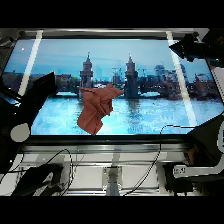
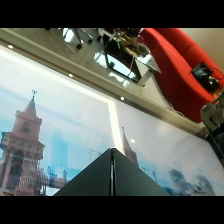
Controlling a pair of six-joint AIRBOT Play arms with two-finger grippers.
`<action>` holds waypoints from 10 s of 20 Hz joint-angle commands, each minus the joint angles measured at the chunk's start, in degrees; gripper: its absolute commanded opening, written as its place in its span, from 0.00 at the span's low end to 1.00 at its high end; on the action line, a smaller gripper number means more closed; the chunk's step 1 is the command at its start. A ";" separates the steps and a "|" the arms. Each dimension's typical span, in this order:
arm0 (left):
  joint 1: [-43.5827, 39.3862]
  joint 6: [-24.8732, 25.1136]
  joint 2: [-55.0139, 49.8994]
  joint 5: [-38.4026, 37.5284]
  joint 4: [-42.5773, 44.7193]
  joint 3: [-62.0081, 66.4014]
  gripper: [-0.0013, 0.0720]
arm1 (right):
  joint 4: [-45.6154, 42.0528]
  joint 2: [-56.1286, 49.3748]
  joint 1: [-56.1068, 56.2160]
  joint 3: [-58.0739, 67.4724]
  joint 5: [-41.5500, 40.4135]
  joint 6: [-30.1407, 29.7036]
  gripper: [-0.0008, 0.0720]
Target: Fold the clothes and pants, and hang the long-sleeved shirts on hangers.
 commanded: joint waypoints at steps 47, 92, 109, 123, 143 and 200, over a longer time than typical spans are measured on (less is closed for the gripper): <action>-12.24 13.90 -28.98 -3.65 2.60 1.70 0.69 | -7.28 -11.91 14.32 -0.09 16.00 -2.82 0.67; -17.97 13.90 -33.53 -28.22 11.50 34.67 0.04 | -9.18 -11.91 3.54 -0.09 -1.18 8.66 0.02; -20.59 13.92 -38.73 -10.54 6.64 34.99 0.50 | -7.74 -11.91 3.54 -0.09 -2.25 8.66 0.24; -3.58 6.49 -20.55 -28.48 8.55 17.62 0.04 | 0.70 -9.29 3.41 -10.80 8.50 -7.41 0.02; -0.68 -40.63 7.08 -16.87 -2.80 -27.58 0.54 | 22.27 -7.98 3.54 -20.50 16.59 -15.98 0.50; -14.16 -41.05 -27.58 15.87 -3.43 -10.38 0.04 | 35.26 3.89 24.68 -70.97 -11.69 -7.41 0.44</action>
